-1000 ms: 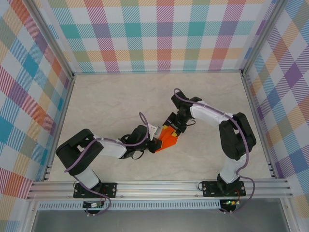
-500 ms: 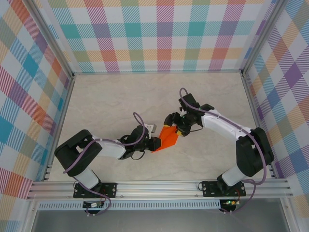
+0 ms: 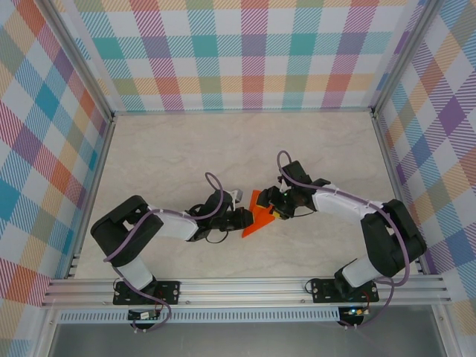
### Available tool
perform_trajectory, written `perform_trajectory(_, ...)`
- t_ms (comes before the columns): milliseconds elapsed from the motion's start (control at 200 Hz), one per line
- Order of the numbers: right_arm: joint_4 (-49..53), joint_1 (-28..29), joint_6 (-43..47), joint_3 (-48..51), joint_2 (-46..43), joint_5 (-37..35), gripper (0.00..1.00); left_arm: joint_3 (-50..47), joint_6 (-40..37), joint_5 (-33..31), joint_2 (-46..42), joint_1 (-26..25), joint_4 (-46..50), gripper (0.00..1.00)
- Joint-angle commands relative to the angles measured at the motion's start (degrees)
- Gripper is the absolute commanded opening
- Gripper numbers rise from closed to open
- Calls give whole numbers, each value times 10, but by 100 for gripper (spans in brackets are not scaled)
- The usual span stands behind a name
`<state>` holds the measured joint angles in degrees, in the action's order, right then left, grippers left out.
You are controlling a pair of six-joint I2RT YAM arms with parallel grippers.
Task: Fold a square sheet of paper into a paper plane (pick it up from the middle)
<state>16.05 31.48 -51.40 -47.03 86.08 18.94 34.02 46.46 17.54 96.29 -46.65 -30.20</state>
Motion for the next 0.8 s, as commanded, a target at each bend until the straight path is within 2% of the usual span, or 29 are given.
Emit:
perform_trajectory(0,-43,-3,9,11,3,7,54,4,39,15,9,6,-24,13)
perform_trajectory(210,-49,-3,8,5,34,3,46,-24,72,-3,0,12,-57,12)
perform_trajectory(795,-44,-3,26,-35,101,9,47,-26,84,26,18,21,-82,13)
